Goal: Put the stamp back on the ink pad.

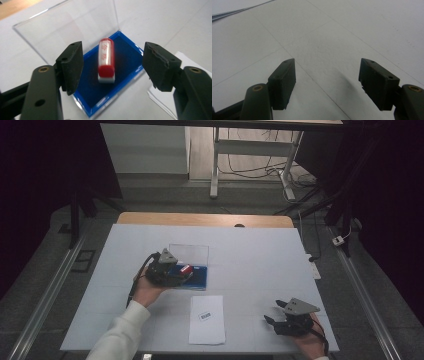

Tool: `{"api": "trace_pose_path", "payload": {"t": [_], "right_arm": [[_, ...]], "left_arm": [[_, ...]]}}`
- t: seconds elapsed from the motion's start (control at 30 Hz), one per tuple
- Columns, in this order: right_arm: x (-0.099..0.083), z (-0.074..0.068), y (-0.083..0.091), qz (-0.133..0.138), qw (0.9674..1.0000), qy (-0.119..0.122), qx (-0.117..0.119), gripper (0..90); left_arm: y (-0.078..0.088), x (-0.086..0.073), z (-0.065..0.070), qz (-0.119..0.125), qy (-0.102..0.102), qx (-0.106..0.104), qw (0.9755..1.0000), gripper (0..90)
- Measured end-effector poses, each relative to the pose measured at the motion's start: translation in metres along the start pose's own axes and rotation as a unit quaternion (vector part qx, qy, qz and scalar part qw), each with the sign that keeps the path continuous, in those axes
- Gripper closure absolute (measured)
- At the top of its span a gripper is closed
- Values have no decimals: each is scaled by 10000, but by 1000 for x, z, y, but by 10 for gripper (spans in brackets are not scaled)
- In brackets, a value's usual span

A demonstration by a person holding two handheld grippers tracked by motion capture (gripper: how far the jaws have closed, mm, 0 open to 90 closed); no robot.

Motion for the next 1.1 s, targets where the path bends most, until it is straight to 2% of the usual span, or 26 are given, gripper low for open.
{"api": "trace_pose_path", "payload": {"t": [0.23,0.27,0.4,0.63,0.8,1.0,1.1], "right_arm": [[2,-1,0,3,10000,4,8,298],[2,-1,0,3,10000,4,8,298],[2,0,0,12,10000,4,-3,298],[2,2,2,60,10000,-13,-19,298],[3,4,3,92,9999,-28,-47,298],[3,5,4,131,9999,-48,-44,298],[4,5,4,165,9998,-51,-37,298]], "left_arm": [[28,-24,9,161,-31,-120,9998,316],[28,-24,9,161,-31,-120,9998,316],[45,-43,12,316,69,-111,9994,317],[63,-79,19,258,129,-105,9995,313],[74,-99,22,229,182,-81,9995,313],[80,-116,23,190,250,-88,9995,313],[81,-123,18,168,312,-8,9994,313]]}}
Point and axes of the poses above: each handheld gripper's, and its own axes: y roughly backward along the jaws, x roughly out of its top, z roughly to its right, the point moved 6 cm from there along -y, roughly forward along the jaws, and after that the axes turned 1 degree about -z, right-handed, at the moved point
